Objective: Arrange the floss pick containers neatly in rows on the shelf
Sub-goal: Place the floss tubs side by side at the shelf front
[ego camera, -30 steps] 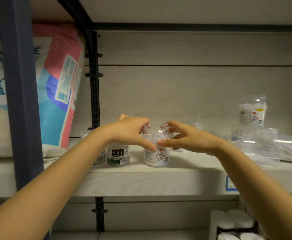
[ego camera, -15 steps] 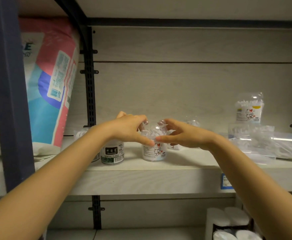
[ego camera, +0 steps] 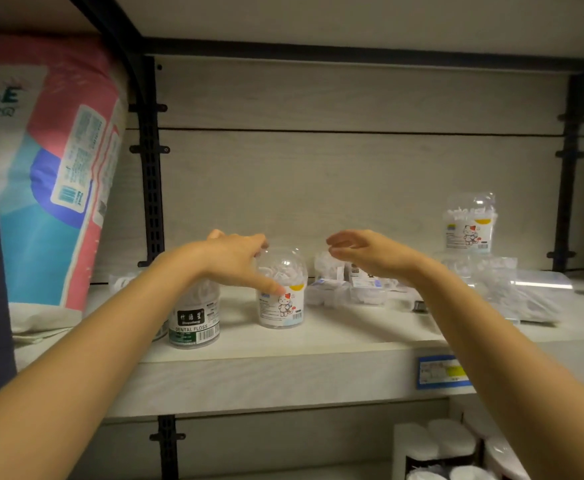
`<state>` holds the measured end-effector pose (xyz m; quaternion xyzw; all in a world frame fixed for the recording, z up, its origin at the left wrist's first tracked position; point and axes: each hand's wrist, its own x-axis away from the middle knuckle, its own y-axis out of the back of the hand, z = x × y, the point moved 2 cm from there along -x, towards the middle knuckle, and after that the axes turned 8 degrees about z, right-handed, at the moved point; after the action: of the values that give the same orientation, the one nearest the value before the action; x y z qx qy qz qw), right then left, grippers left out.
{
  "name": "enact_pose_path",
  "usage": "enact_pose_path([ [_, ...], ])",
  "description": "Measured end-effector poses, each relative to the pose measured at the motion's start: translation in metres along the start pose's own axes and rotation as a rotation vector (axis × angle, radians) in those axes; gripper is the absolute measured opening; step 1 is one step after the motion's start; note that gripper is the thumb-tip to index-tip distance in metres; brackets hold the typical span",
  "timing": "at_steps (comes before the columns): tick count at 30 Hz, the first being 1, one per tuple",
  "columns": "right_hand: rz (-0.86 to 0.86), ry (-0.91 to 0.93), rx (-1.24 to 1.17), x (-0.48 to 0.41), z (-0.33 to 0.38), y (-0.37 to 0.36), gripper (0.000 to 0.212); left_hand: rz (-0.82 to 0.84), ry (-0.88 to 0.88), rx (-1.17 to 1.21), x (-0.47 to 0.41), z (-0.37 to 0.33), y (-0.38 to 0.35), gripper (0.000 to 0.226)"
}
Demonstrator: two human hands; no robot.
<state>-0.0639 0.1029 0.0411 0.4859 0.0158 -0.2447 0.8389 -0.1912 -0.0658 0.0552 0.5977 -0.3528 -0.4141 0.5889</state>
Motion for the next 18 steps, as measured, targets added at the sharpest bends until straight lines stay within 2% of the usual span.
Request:
enact_pose_path([
  [2, 0.042, -0.073, 0.141, -0.009, -0.009, 0.003, 0.040, -0.059, -0.053, 0.041, -0.001, -0.006, 0.002, 0.082],
  [5, 0.223, -0.135, 0.324, -0.018, -0.014, -0.010, 0.054, -0.090, -0.111, 0.045, -0.005, -0.016, 0.002, 0.072],
  [10, 0.398, -0.033, 0.590, -0.028, -0.014, -0.034, 0.062, -0.072, -0.102, 0.016, -0.009, -0.016, 0.001, 0.064],
  [14, 0.414, 0.021, 0.687, -0.032, -0.009, -0.043, 0.055, -0.047, -0.079, 0.031, -0.006, -0.010, 0.002, 0.064],
  [16, 0.382, 0.060, 0.733, -0.032, -0.005, -0.043, 0.050, -0.047, -0.073, 0.035, -0.005, -0.009, 0.002, 0.063],
  [18, 0.326, 0.094, 0.796, -0.033, -0.003, -0.041, 0.054, -0.048, -0.068, 0.013, -0.003, -0.009, 0.001, 0.065],
])
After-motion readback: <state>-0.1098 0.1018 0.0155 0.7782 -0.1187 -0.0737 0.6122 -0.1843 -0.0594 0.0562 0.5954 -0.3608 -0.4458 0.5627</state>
